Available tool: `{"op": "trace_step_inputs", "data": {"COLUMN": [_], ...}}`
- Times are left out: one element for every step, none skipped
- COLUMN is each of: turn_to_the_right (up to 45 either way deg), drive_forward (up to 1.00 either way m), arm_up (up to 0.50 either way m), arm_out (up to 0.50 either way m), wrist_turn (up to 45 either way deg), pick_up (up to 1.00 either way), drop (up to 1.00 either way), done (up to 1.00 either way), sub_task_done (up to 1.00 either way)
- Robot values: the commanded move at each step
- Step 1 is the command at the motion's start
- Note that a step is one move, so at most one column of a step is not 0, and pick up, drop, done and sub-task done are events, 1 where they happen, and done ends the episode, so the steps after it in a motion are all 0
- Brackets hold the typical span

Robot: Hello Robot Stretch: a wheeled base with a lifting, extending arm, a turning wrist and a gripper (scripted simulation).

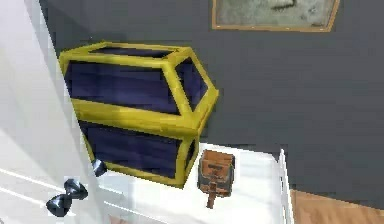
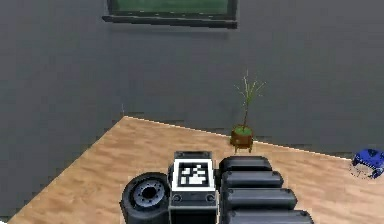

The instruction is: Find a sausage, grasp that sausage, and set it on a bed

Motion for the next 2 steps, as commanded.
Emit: {"op": "trace_step_inputs", "data": {"turn_to_the_right": [0.0, -45.0], "drive_forward": [0.30, 0.00], "arm_up": [0.00, 0.00], "arm_out": [0.00, 0.00], "wrist_turn": [0.0, 0.0], "pick_up": [0.00, 0.00], "drop": [0.00, 0.00], "done": [0.00, 0.00], "sub_task_done": [0.00, 0.00]}}
